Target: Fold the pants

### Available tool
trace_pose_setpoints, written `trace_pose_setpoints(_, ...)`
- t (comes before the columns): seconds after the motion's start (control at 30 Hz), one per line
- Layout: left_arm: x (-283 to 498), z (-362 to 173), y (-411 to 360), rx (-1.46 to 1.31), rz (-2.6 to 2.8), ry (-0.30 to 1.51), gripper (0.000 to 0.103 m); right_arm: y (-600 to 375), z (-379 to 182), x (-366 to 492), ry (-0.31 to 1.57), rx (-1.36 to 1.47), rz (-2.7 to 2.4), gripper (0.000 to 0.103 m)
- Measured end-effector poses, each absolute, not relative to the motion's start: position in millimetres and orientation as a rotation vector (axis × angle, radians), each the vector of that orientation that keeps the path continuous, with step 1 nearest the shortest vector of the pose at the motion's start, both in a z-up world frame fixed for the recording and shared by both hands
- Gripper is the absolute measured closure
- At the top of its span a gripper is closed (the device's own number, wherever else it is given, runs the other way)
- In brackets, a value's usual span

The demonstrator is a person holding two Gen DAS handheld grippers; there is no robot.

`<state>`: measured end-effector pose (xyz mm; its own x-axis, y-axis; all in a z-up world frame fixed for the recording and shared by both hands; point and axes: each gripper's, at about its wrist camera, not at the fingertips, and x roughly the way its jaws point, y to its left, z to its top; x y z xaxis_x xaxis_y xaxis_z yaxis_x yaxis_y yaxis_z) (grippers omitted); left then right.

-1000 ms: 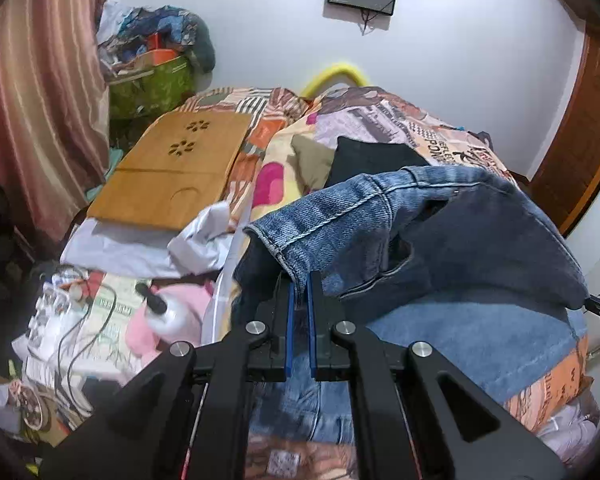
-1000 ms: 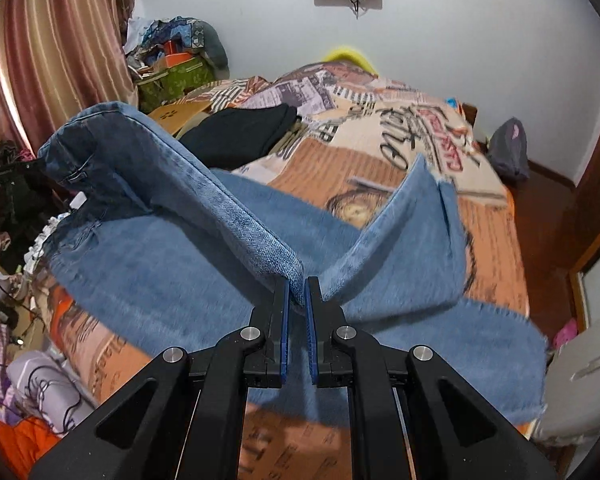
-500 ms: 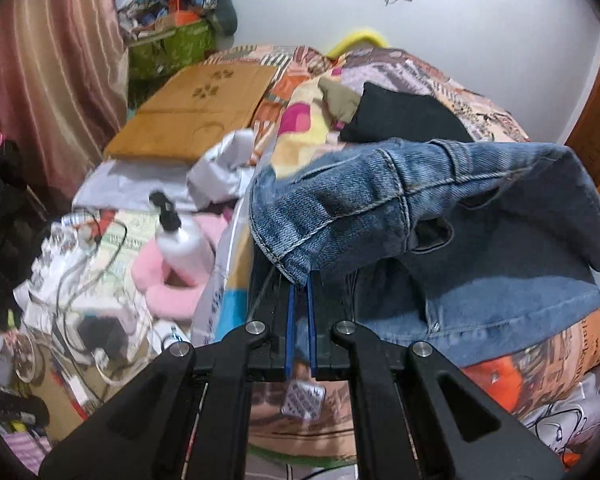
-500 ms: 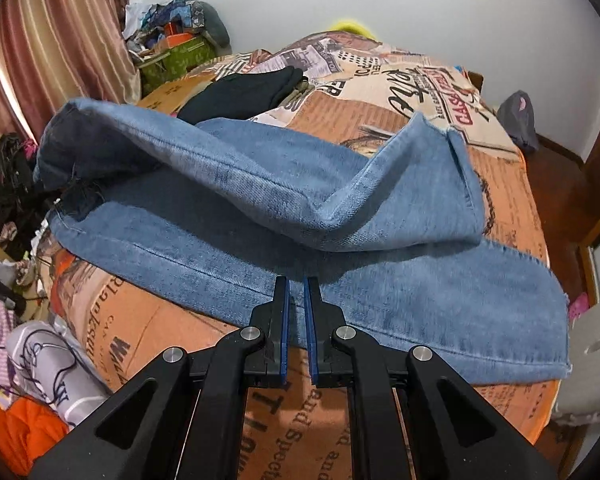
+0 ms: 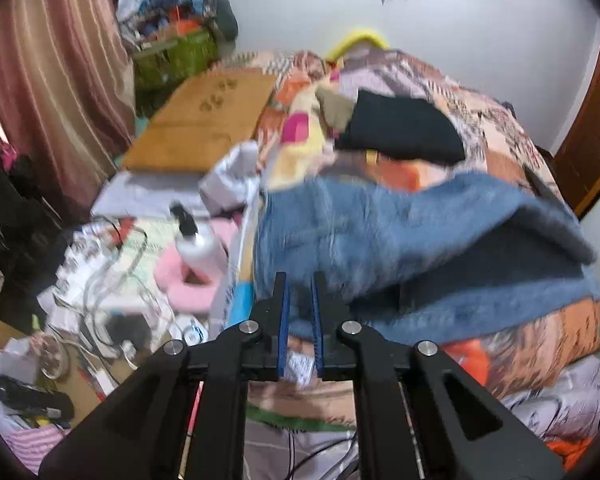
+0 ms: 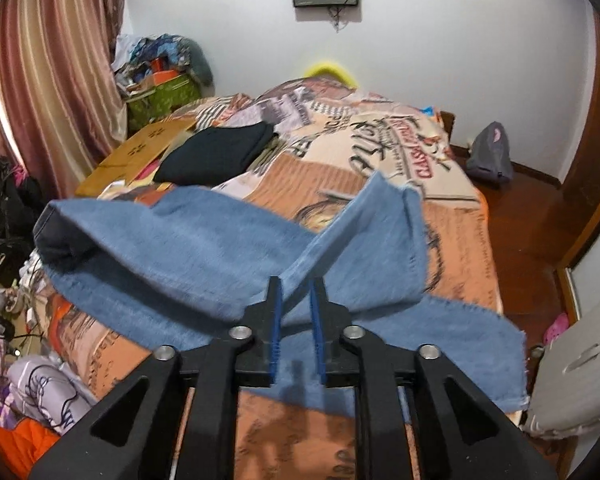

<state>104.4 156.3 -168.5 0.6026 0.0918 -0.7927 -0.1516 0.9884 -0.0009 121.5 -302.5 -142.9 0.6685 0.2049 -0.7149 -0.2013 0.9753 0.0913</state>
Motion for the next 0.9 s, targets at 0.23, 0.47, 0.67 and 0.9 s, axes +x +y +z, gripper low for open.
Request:
trace_pose_setpoints(0.23,175.5,-133.7,122.9,-0.107,0.082,0.854,0.082,-323.1,-138.8,154.1,0.797,0.02,0.173,0.063)
trace_pose_setpoints(0.47,258.4,-135.2,66.1,-0.055,-0.026,0.867,0.079,-330.8,-145.9,207.7,0.829,0.005,0.154,0.052)
trace_pose_setpoints(0.67,307.8,-148.4,33.3,0.003,-0.089,0.899,0.071,-334.5,-178.0,270.0,0.93,0.065,0.173,0.051)
trace_pose_setpoints(0.9,325.1,-168.4,17.5,0.051,-0.092,0.91,0.057,-333.2,-232.5,335.4,1.076,0.142,0.183,0.051)
